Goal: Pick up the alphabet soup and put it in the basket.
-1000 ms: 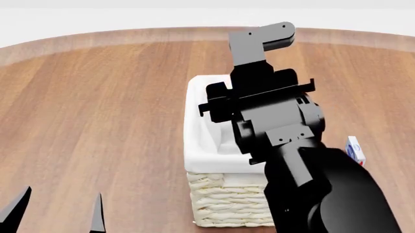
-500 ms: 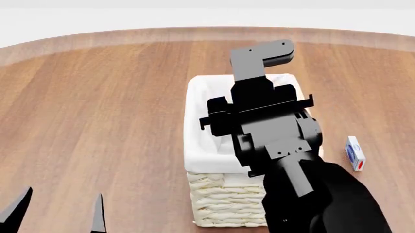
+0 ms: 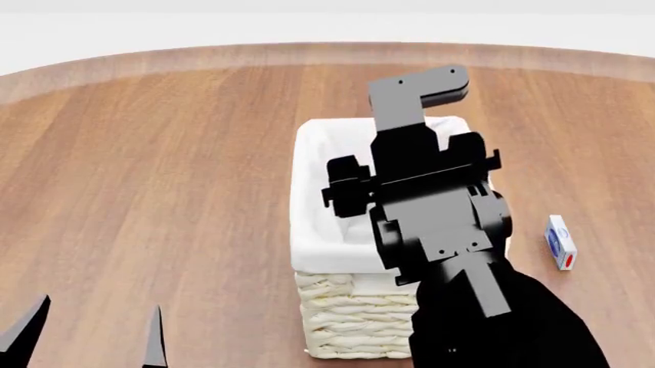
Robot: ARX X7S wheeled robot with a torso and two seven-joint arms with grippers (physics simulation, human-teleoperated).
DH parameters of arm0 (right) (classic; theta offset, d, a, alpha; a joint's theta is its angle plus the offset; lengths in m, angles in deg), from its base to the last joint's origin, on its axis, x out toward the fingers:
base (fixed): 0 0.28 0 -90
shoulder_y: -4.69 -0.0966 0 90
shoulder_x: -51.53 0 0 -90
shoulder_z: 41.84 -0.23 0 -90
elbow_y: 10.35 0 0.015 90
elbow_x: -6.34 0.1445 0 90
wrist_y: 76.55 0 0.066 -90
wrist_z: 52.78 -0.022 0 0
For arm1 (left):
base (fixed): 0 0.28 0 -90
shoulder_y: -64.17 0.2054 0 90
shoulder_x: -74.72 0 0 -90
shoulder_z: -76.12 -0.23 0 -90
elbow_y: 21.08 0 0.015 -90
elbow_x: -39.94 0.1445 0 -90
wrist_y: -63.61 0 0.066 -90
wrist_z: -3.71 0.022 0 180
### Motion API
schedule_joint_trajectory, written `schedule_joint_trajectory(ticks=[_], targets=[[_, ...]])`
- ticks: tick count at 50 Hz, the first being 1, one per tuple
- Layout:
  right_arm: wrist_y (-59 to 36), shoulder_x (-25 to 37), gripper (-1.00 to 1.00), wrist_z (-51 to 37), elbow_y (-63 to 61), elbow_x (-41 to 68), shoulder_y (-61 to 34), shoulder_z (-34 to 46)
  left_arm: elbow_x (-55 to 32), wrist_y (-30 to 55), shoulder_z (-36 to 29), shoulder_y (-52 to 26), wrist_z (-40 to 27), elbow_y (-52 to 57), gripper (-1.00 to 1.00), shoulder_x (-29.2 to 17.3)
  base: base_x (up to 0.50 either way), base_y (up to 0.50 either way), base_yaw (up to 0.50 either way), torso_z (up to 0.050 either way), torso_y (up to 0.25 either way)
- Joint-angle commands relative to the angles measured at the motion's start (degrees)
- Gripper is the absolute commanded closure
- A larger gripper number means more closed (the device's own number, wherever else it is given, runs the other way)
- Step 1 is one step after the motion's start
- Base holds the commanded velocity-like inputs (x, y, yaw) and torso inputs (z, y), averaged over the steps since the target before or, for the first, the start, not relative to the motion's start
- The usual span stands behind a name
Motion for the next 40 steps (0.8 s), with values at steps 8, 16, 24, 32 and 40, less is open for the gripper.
schedule_joint_trajectory(ticks=[8,16,24,32,40], targets=[[1.1,0.0,-1.0,0.8,0.0,-4.8,0.1,-3.5,-0.2,-0.1,-0.2,-0.1,-0.3,-0.1,-1.0,-0.2,0.0,0.0,0.0,0.0,0.0],[20.1,0.0,-1.0,-0.8,0.0,-3.5,-0.4,-7.8,-0.3,-0.1,-0.3,-0.2,-0.4,-0.1,-1.0,-0.3,0.0,0.0,0.0,0.0,0.0],[22.8,0.0,-1.0,-1.8,0.0,-1.0,-3.1,-8.8,-0.4,0.0,-0.4,-0.2,-0.6,0.0,-1.0,-0.4,0.0,0.0,0.0,0.0,0.0],[27.7,0.0,-1.0,-1.8,0.0,2.9,-6.1,-6.1,-0.6,-0.1,-0.5,-0.3,-0.6,-0.1,-1.0,-0.5,0.0,0.0,0.0,0.0,0.0],[33.3,0.0,-1.0,1.6,-0.1,1.7,-9.2,-11.1,-0.7,0.3,-0.7,-0.6,-0.7,0.0,-1.0,-0.5,0.0,0.0,0.0,0.0,0.0]])
